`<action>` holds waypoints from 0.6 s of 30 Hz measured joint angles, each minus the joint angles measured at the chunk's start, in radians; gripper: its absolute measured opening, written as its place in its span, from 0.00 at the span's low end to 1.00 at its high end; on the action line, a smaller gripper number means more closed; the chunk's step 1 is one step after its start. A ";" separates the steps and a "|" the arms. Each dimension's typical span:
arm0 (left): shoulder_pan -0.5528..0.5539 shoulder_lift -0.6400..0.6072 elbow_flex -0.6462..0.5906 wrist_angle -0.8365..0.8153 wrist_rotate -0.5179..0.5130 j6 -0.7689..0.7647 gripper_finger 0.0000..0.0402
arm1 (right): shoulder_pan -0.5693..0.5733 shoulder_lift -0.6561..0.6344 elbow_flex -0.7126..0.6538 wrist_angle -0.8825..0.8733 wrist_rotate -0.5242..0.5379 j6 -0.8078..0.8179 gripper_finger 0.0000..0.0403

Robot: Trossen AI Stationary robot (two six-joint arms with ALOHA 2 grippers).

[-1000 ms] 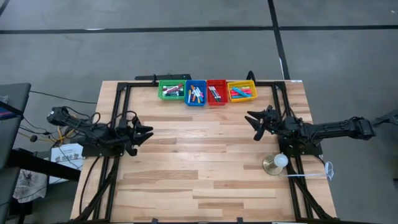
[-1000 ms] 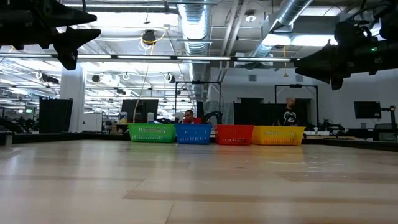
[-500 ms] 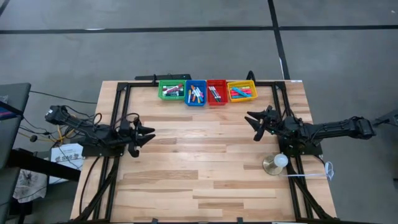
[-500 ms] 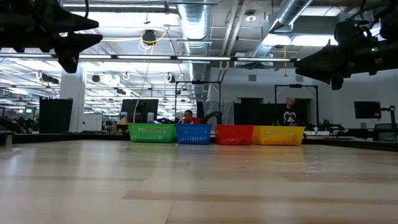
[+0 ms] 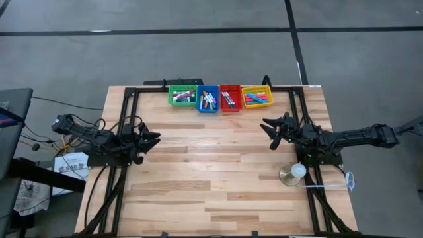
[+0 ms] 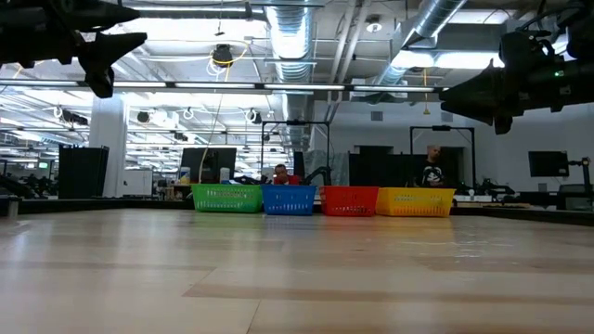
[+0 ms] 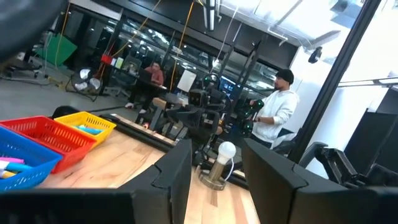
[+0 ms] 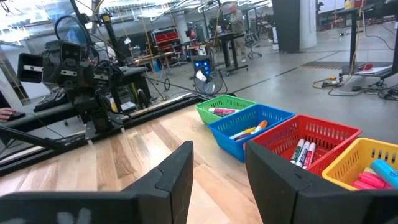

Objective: Pick & Place Markers
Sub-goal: Return to Home Position

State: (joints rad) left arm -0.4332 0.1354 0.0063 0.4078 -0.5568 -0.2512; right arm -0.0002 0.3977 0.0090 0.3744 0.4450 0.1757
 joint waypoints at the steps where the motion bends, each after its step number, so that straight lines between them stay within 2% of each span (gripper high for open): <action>1: 0.000 -0.004 0.000 0.000 0.000 0.000 0.35 | 0.000 0.000 0.000 0.000 0.000 0.000 0.33; 18: 0.000 0.010 0.000 0.005 0.000 0.000 0.35 | 0.000 0.000 0.000 0.000 0.000 0.000 0.34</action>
State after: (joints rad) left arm -0.4332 0.1452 0.0063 0.4123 -0.5568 -0.2512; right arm -0.0002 0.3977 0.0086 0.3744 0.4450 0.1757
